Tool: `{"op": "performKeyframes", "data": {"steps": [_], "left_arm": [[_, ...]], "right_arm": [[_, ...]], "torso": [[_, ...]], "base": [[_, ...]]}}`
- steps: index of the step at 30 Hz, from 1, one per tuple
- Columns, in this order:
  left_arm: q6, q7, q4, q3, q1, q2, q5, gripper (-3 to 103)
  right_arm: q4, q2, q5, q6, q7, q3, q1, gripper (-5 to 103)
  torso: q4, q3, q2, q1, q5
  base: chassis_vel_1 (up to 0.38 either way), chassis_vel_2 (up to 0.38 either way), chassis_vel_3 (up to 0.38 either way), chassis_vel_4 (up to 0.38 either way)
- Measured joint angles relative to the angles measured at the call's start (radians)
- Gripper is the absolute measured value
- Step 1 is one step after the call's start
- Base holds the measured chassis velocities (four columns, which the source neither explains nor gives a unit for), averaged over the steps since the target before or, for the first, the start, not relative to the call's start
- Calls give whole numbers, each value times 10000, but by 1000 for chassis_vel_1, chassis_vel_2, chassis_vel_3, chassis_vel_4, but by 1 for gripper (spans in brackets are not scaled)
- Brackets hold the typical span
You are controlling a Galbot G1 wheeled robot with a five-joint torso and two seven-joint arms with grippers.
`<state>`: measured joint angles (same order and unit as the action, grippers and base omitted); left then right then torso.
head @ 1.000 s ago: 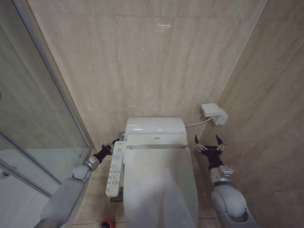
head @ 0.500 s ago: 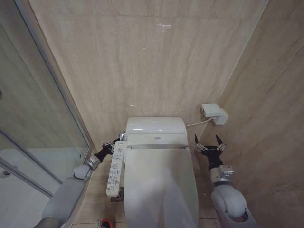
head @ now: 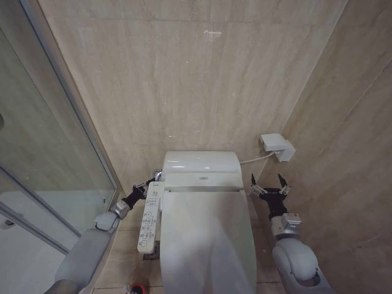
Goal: Open the toilet lid, clean the toilet bowl with a toilet brush, close the toilet lid, and flush.
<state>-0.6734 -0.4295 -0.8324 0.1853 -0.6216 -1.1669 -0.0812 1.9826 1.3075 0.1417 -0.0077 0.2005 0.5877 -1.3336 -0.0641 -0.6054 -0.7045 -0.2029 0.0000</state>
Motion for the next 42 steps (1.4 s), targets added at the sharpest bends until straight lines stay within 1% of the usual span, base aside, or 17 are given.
{"op": "performKeyframes", "data": {"steps": [8, 10, 14, 15, 16, 18, 19, 20, 23, 24, 28, 31, 32, 33, 38, 39, 42], "left_arm": [[373, 220, -1074, 938, -1112, -20, -237, 0], [433, 313, -1720, 1580, -1993, 40, -346, 0], [306, 472, -1844, 2169, -2477, 63, -279, 0], [296, 803, -1924, 2353, -2637, 63, -277, 0], [296, 803, -1924, 2353, -2637, 63, -277, 0], [601, 2121, -2413, 2643, -2950, 25, -437, 0], [784, 2478, -2686, 2712, -3074, 18, -598, 0], [784, 2478, -2686, 2712, -3074, 18, -598, 0], [1701, 3223, -4094, 3087, -3680, -95, -1287, 0], [1905, 3353, -4581, 3193, -3888, -156, -1455, 15], [2337, 3628, -5661, 3386, -4360, -295, -1790, 15], [3025, 3819, -7046, 3511, -4939, -493, -1972, 15], [3259, 3890, -7506, 3609, -5201, -548, -2007, 42], [3259, 3890, -7506, 3609, -5201, -548, -2007, 42], [4078, 4108, -9191, 4274, -6332, -666, -2264, 42], [4247, 4112, -9553, 4490, -6587, -675, -2416, 69], [4592, 4122, -10180, 4853, -7072, -670, -2906, 69]], "right_arm": [[0, 0, 0, 0, 1, 1, 0, 100], [0, 0, 0, 0, 0, 0, -1, 100], [0, 0, 0, 0, 0, 0, -1, 100], [0, 0, 0, 0, 0, 0, 0, 100], [0, 0, 0, 0, 0, 0, 0, 100], [0, 0, 0, 0, 0, 0, 0, 100], [0, 0, 0, 0, 0, 0, 0, 100], [0, 0, 0, 0, 0, 0, 0, 100], [0, 0, 1, 0, 0, 0, 0, 100], [0, 0, 0, 0, 0, 0, 0, 100], [0, 0, 0, 0, 0, 0, 0, 100], [0, 0, 0, 0, 0, 0, 0, 100], [0, 0, 0, 0, 0, 0, -1, 100], [0, 0, 0, 0, 0, 0, -1, 100], [0, 0, 0, 0, 0, 0, 0, 100], [0, 0, 0, 0, 0, 0, 0, 100], [0, 0, 0, 0, 0, 0, -1, 100]], "torso": [[-13, 0, 1, -2, -6], [-8, 0, 1, 0, -7], [1, 0, 1, 0, -2], [1, 0, 1, 0, -5], [1, 0, 1, 0, -5], [0, 0, 1, 0, -2], [1, 0, 1, 0, -2], [1, 0, 1, 0, -2], [-1, 1, 1, 0, -1], [-2, 1, 1, 0, 0], [0, 1, 1, 0, -1], [-3, 1, 0, 0, 0], [-4, 1, -1, 0, -1], [-4, 1, -1, 0, -1], [4, 1, 0, 1, 1], [3, 1, 0, 1, 2], [1, 1, -1, 1, 0]], "base": [[0, 0, 0, 0], [0, 0, 0, 0], [0, 0, 0, 0], [0, 0, 0, 0], [0, 0, 0, 0], [0, 0, 0, 0], [0, 0, 0, 0], [0, 0, 0, 0], [0, 0, 0, 0], [0, 0, 0, 0], [0, 0, 0, 0], [0, 0, 0, 0], [0, 0, 0, 0], [0, 0, 0, 0], [0, 0, 0, 0], [0, 0, 0, 0], [0, 0, 0, 0]]}}
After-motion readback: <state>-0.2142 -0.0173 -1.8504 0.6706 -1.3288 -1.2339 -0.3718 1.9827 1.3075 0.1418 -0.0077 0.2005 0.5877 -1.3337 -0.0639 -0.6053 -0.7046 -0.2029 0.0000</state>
